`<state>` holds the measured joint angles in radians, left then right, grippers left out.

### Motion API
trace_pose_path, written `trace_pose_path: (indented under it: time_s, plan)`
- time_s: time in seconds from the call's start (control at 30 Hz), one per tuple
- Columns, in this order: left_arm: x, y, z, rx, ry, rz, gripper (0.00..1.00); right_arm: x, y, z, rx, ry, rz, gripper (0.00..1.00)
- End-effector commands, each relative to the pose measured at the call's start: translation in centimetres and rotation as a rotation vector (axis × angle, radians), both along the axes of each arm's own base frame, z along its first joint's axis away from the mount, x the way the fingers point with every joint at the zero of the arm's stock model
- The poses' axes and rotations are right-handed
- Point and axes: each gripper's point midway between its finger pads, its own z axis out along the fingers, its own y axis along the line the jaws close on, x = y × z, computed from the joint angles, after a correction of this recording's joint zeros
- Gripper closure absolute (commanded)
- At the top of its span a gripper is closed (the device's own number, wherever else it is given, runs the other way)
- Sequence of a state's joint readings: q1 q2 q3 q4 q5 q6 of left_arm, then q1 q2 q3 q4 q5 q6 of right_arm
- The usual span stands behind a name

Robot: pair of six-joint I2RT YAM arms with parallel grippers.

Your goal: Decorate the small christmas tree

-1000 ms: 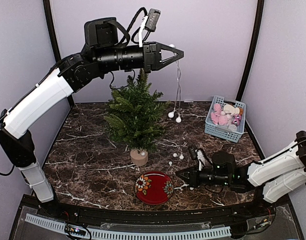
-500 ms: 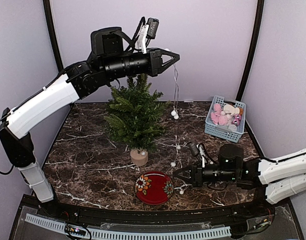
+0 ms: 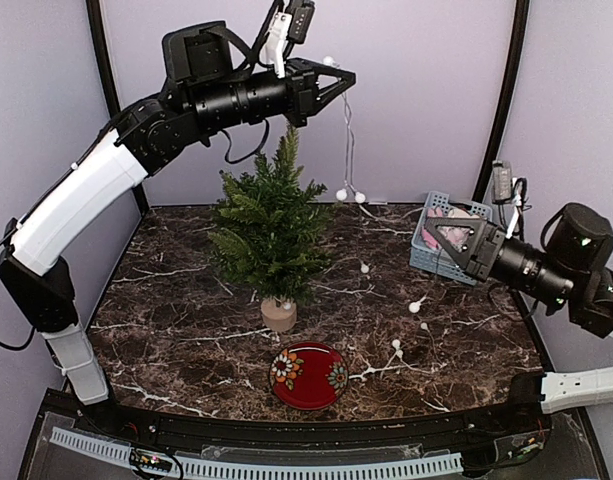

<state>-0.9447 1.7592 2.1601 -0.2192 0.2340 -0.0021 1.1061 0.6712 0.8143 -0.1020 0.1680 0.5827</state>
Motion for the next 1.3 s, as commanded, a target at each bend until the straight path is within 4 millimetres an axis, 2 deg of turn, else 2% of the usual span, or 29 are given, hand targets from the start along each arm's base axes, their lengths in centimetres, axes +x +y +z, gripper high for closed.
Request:
trace_pose_path:
  time_s: [0.0, 0.17, 0.27, 0.37, 0.5, 0.67, 0.77, 1.0, 1.27]
  plan:
    - [0.9, -1.2, 0.9, 0.029, -0.166, 0.001, 1.00, 0.9, -1.6, 1.7, -0.087, -0.062, -0.094, 1.00]
    - [3.6, -1.6, 1.3, 0.048, -0.312, 0.122, 1.00, -0.3, -2.3, 8.0, 0.003, -0.203, -0.059, 1.00]
    - [4.5, -1.9, 1.9, 0.034, -0.397, 0.153, 1.00, -0.2, -2.4, 9.9, -0.017, -0.244, -0.071, 1.00]
    - [4.8, -2.4, 2.2, 0.021, -0.455, 0.162, 1.00, 0.5, -1.5, 9.9, -0.054, -0.260, -0.087, 1.00]
    - [6.0, -2.0, 3.3, 0.001, -0.534, 0.205, 1.00, 1.2, 1.6, 9.0, -0.089, -0.257, -0.036, 1.00]
    - [8.2, -0.4, 3.9, 0.006, -0.557, 0.237, 1.00, 1.7, 5.4, 8.5, -0.094, -0.259, 0.041, 1.00]
    - [9.1, 0.7, 4.2, 0.009, -0.569, 0.249, 1.00, 2.2, 6.9, 8.3, -0.101, -0.249, 0.054, 1.00]
    - [11.7, 3.0, 4.0, 0.020, -0.560, 0.274, 1.00, 2.2, 9.1, 8.2, -0.121, -0.258, 0.111, 1.00]
    - [15.0, 5.5, 3.3, -0.004, -0.516, 0.276, 1.00, 0.2, 10.8, 9.6, -0.100, -0.286, 0.257, 1.00]
